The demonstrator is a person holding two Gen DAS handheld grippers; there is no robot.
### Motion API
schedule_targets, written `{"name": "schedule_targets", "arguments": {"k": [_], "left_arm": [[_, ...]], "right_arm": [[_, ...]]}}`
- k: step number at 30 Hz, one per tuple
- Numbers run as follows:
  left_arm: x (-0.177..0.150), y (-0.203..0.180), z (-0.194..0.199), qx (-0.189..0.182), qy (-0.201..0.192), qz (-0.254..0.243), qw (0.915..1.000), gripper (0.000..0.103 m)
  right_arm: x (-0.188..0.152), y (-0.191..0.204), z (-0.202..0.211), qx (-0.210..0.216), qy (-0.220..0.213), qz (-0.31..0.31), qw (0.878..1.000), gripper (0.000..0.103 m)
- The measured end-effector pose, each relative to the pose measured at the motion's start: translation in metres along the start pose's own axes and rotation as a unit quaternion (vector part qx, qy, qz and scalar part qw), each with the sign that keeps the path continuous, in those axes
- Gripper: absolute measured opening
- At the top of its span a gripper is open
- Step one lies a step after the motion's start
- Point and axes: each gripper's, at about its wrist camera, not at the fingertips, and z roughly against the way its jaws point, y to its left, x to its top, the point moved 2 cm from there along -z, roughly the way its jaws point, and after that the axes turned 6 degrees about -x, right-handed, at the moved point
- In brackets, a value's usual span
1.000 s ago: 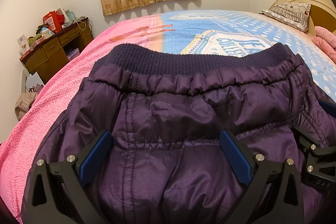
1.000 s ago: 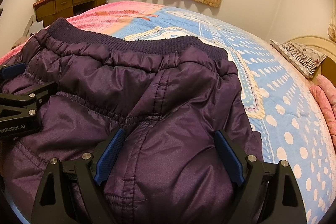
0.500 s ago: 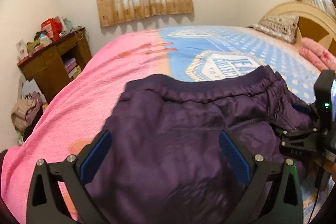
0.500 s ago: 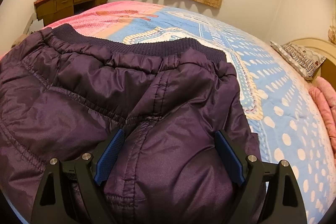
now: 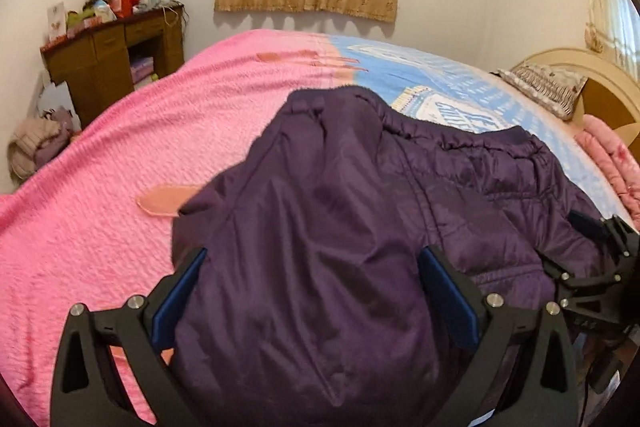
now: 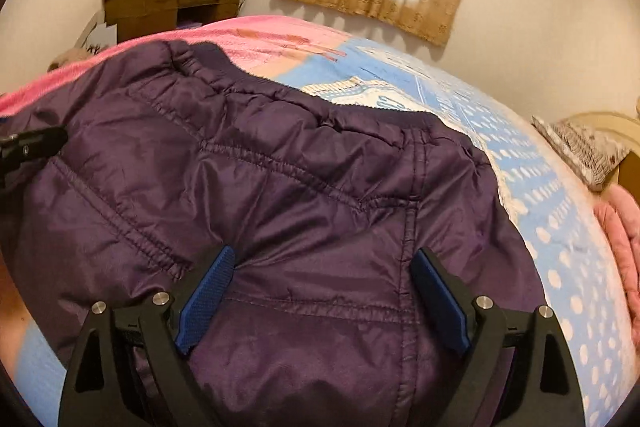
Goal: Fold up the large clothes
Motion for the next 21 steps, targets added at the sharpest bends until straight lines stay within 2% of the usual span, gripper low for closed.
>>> {"name": "schedule_targets", "arguments": {"k": [4, 8, 11, 14, 17, 19, 21], "left_arm": [[-0.005, 0.001, 0.001, -0.008, -0.013, -0.004, 0.9999, 0.103], [0.000, 0.004, 0.017, -0.010, -0.014, -0.008, 0.9998, 0.103], [0.013, 0.017, 0.040, -0.001, -0.042, -0.005, 0.9991, 0.103], [0.036, 0.047, 0.048, -0.026, -0.040, 0.026, 0.9986, 0.103], [0.052, 0.073, 0.037, -0.050, -0.017, 0.045, 0.9976, 0.103], [0.061, 0.086, 0.022, -0.050, -0.005, 0.056, 0.9972, 0.103], [0.064, 0.094, 0.005, -0.071, 0.012, 0.072, 0.9948, 0.103]], "right_arm": [[-0.002, -0.001, -0.002, 0.000, -0.006, -0.001, 1.000, 0.090], [-0.005, 0.001, 0.001, 0.001, -0.007, 0.000, 1.000, 0.090], [-0.002, 0.004, 0.005, 0.002, -0.007, -0.001, 1.000, 0.090], [0.007, -0.002, 0.021, -0.012, -0.011, -0.013, 1.000, 0.091], [0.011, 0.007, 0.054, -0.009, -0.052, -0.014, 0.998, 0.091], [0.013, 0.029, 0.075, -0.004, -0.088, 0.021, 0.996, 0.091], [0.015, 0.051, 0.092, 0.007, -0.120, 0.046, 0.992, 0.091]]}}
